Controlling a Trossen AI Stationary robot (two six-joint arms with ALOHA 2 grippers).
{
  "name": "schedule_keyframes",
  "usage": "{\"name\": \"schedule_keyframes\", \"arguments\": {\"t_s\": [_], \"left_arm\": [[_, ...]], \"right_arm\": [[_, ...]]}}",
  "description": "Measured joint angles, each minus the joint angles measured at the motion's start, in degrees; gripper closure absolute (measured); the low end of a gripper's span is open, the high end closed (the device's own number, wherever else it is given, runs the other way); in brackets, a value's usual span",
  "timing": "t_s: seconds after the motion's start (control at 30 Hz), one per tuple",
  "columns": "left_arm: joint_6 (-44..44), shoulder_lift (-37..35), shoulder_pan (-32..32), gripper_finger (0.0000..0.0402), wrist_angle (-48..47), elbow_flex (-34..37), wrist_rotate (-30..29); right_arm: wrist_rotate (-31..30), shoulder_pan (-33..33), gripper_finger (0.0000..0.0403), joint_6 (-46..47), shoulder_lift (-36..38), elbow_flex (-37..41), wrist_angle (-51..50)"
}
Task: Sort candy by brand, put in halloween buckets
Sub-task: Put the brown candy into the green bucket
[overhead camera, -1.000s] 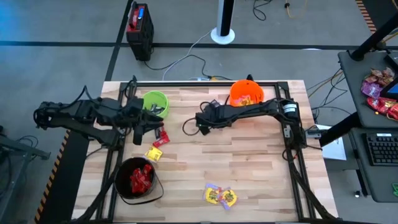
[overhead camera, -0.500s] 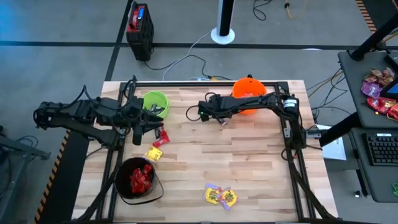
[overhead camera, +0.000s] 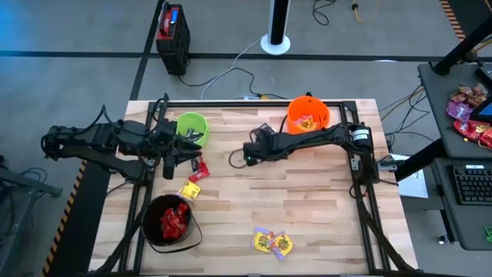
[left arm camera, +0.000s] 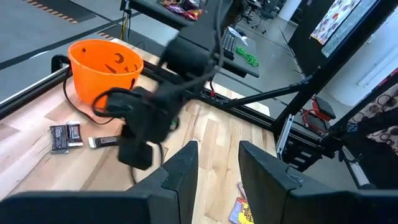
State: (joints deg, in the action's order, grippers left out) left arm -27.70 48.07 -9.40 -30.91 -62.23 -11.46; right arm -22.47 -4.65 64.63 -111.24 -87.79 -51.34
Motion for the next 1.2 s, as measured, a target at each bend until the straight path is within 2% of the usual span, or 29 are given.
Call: {"name": "schedule_keyframes", "arguments": {"t_s": [0.13,0.27,0.4,0.6,0.8,1.2], "left_arm": [[1.2,-0.4,-0.1,0.0302,0.0,0.0,0.1],[6.4,-1.3,0.1,0.0302,-2.3,-3.8,0.1],[7.7,-1.6,0.1,0.0302,-5.2,-9.8,-0.1],[9.2,-2.1,0.1,0.0302,-8.5,-13.8,-0.1],[9.3,-3.2,0.1,0.0302,-8.9,-13.3,-0.2],[9.2,-3.4,0.1,0.0302,-9.1,-12.4,-0.2]], "right_arm": [[0.5,3.3,0.0394,11.2,0.0,1.7,-2.2],[1.8,4.0,0.0394,16.7,0.1,4.3,-1.5],[-4.6,2.1,0.0394,21.5,0.1,6.2,1.3],[-5.1,-1.7,0.0394,19.2,-0.1,9.4,5.0],[-8.7,-2.0,0.0394,19.4,-0.1,11.3,7.0],[-8.6,-2.5,0.0394,18.1,-0.8,15.0,13.7]]}}
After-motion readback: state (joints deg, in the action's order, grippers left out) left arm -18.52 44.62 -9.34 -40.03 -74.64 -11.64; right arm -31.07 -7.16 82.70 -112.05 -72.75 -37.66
